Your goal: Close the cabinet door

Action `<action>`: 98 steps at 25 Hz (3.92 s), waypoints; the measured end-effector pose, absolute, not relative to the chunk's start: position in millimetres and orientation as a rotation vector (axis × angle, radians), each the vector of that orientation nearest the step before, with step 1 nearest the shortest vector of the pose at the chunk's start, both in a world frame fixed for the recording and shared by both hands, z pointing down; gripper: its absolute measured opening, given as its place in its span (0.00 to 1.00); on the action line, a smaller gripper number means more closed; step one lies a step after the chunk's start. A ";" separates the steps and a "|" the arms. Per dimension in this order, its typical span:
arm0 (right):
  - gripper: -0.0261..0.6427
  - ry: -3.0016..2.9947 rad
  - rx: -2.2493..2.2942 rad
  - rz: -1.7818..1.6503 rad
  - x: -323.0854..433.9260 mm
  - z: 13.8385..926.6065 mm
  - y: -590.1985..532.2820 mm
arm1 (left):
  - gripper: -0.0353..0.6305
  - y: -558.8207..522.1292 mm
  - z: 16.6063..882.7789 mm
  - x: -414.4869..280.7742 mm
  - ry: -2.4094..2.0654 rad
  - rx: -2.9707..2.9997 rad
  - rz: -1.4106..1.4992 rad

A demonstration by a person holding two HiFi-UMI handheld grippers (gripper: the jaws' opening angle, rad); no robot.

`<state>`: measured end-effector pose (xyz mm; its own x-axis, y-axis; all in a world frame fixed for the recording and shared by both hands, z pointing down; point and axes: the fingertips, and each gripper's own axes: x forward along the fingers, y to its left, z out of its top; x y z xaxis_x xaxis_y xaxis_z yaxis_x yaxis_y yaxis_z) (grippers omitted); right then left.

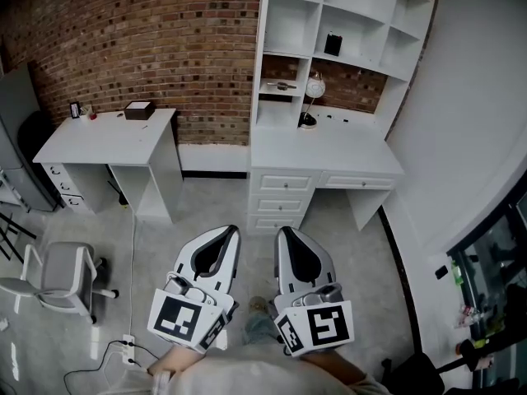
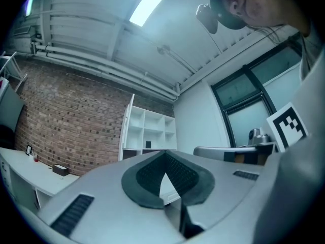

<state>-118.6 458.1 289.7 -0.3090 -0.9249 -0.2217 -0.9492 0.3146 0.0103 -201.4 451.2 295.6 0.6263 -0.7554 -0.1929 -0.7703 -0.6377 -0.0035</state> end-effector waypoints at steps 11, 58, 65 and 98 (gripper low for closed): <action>0.07 2.393 -1.718 0.203 -105.5 282.2 347.4 | 0.06 345.1 288.4 -188.9 1.306 -2.739 0.263; 0.07 2.427 -1.674 0.229 -47.7 277.3 36.1 | 0.06 27.4 281.5 -136.4 1.370 -2.685 0.305; 0.07 2.429 -1.688 0.232 -55.9 278.1 -33.4 | 0.06 -42.4 278.5 -138.6 1.336 -2.698 0.309; 0.07 2.347 -1.873 0.219 -67.9 303.6 -177.9 | 0.06 -198.3 295.4 -129.3 1.073 -2.843 0.290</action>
<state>-67.9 -177.9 303.6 -0.2209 -0.9563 -0.1914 -0.9752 0.2189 0.0317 -129.3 -198.3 295.4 0.7355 -0.6448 -0.2082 -0.6617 -0.7496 -0.0162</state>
